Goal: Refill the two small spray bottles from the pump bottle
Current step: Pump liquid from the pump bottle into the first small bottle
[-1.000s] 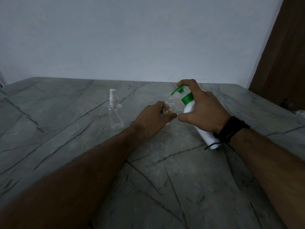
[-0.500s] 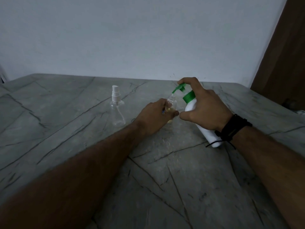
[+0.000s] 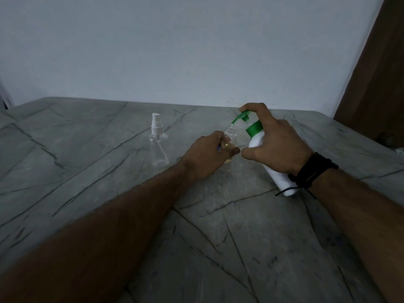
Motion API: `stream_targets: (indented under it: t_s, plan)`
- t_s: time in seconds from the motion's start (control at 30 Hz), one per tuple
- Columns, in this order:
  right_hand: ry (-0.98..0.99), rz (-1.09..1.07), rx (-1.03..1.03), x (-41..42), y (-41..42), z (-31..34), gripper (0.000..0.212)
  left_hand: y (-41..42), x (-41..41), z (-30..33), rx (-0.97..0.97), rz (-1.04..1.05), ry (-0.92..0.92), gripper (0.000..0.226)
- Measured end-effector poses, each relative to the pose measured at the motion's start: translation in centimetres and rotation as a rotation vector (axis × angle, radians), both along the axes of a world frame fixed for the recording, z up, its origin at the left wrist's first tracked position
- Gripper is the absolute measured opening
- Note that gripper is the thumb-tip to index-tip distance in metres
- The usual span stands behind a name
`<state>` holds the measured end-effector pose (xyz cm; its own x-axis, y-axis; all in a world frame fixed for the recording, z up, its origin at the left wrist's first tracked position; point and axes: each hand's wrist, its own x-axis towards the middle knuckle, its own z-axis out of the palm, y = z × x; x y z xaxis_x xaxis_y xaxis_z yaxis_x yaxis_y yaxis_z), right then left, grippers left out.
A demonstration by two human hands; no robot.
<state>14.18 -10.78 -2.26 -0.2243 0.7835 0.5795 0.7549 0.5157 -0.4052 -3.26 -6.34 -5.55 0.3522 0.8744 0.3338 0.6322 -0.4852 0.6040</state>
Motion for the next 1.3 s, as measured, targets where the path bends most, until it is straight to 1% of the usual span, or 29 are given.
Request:
stream_targets:
  t_s: [0.23,0.4,0.6,0.8,0.93,1.13,1.3]
  plan:
    - [-0.002,-0.005,-0.010,-0.14,0.03,0.06,0.074,0.06,-0.05,-0.07,0.005,0.004,-0.001,0.051]
    - [-0.006,-0.008,-0.007,-0.14,-0.09,0.08,0.078,-0.07,-0.12,0.00,0.004,-0.009,-0.005,0.050]
    - [-0.002,-0.013,-0.013,-0.21,-0.13,0.19,0.072,0.01,-0.07,-0.02,0.011,-0.006,0.005,0.051]
    - [-0.006,-0.024,-0.017,-0.21,-0.25,0.22,0.076,0.10,-0.13,-0.17,0.030,-0.005,-0.008,0.049]
    - [-0.009,-0.024,-0.008,-0.27,-0.36,0.31,0.072,0.18,-0.07,-0.21,0.029,0.003,0.006,0.049]
    - [-0.015,-0.026,-0.008,-0.27,-0.46,0.26,0.078,0.20,-0.09,-0.19,0.024,-0.003,-0.009,0.049]
    - [-0.009,-0.019,-0.009,-0.29,-0.38,0.35,0.072,0.31,-0.08,-0.25,0.018,0.001,0.001,0.049]
